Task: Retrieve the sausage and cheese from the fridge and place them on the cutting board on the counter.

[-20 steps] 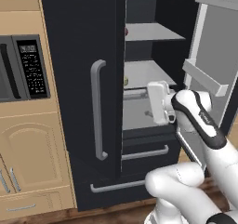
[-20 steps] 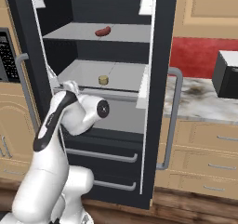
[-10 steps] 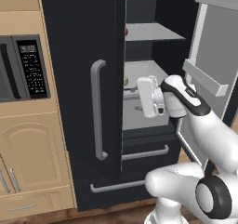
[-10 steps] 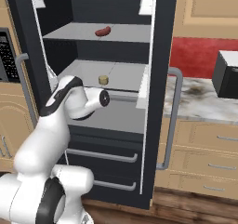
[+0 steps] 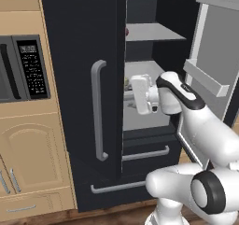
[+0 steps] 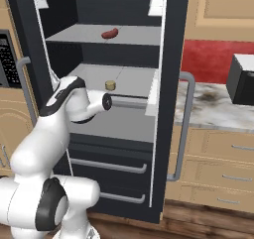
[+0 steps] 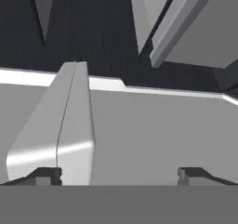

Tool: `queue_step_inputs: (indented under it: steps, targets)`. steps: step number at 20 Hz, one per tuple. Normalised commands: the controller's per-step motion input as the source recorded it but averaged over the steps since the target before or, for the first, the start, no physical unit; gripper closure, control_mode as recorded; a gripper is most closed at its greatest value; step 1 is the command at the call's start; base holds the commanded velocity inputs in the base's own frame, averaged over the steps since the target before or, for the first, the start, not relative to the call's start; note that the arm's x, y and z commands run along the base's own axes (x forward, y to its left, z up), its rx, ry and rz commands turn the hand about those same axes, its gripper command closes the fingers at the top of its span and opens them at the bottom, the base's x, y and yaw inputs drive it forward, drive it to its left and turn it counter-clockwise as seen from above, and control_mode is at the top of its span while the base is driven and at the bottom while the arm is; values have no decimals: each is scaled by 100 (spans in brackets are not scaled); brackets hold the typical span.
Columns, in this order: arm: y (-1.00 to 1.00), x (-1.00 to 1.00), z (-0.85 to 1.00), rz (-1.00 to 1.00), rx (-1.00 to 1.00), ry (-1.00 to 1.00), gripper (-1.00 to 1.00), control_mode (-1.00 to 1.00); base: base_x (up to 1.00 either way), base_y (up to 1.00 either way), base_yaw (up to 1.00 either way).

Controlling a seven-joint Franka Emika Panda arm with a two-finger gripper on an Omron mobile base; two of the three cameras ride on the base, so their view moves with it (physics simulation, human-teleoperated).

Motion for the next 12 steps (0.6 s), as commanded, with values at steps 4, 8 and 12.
queue_step_inputs:
  steps: [4,8,12]
  targets:
    - [44,0,0,8,0,-16,-100,-100,0,0,0]
    - [51,-3,0,9,0,-15,-100,-100,0,0,0]
    - [72,-3,0,10,-1,-11,-100,-100,0,0,0]
